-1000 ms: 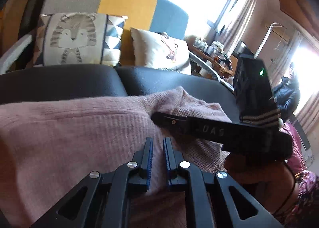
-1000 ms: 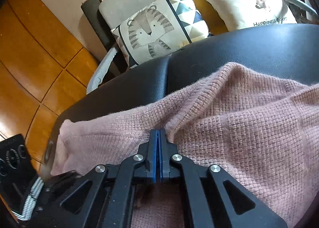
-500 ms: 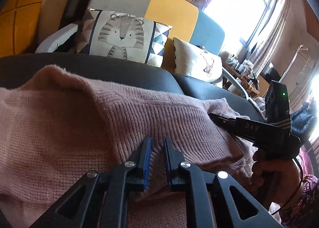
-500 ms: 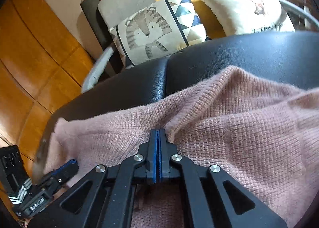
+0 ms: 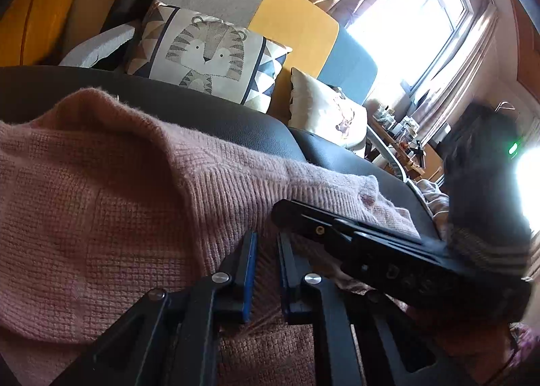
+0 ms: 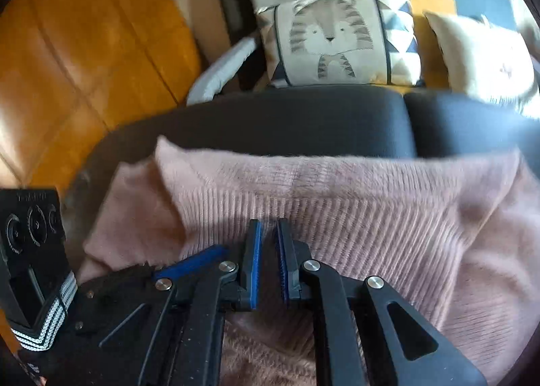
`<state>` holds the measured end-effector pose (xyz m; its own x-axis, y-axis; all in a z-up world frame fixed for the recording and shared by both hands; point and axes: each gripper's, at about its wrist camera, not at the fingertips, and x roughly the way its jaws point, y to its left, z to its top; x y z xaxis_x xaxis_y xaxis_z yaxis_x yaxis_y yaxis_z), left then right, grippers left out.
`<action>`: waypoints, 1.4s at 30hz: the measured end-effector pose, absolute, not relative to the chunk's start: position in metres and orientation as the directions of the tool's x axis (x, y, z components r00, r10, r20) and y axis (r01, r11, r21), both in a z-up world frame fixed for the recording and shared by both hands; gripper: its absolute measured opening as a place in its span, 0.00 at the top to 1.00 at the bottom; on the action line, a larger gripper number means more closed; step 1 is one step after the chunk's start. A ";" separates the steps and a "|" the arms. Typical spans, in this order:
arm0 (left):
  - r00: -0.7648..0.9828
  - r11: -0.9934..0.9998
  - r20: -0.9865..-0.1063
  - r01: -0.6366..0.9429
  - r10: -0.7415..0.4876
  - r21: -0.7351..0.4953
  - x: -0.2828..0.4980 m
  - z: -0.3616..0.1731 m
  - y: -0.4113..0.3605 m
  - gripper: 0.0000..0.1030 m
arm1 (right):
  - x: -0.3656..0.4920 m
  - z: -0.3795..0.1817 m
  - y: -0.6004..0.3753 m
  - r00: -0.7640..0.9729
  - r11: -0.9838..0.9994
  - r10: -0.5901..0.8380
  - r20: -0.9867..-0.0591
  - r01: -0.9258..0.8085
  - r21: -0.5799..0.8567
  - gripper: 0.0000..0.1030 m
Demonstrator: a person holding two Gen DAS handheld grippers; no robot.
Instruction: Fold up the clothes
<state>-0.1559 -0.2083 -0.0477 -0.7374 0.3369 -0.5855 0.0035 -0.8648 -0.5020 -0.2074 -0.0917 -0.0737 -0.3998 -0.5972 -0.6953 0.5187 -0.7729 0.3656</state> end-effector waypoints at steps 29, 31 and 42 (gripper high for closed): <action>-0.672 -0.948 -0.740 0.260 -0.041 -0.184 -0.206 -0.057 -0.334 0.76 | -0.192 -0.078 -0.109 -0.508 -0.809 -0.521 -0.686 0.550 0.207 0.94; -0.673 -0.945 -0.738 0.263 -0.037 -0.192 -0.206 -0.058 -0.336 0.76 | -0.191 -0.078 -0.110 -0.513 -0.811 -0.517 -0.686 0.550 0.199 0.94; -0.744 -0.885 -0.667 0.281 0.043 -0.371 -0.200 -0.033 -0.343 0.77 | -0.191 -0.078 -0.109 -0.516 -0.810 -0.520 -0.681 0.550 0.202 0.94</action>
<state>-0.2005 -0.3428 -0.0334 -0.7440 0.0434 -0.6668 0.2810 -0.8851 -0.3711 -0.1909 -0.1095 -0.0783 -0.5159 -0.5200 -0.6808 0.5498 -0.8104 0.2023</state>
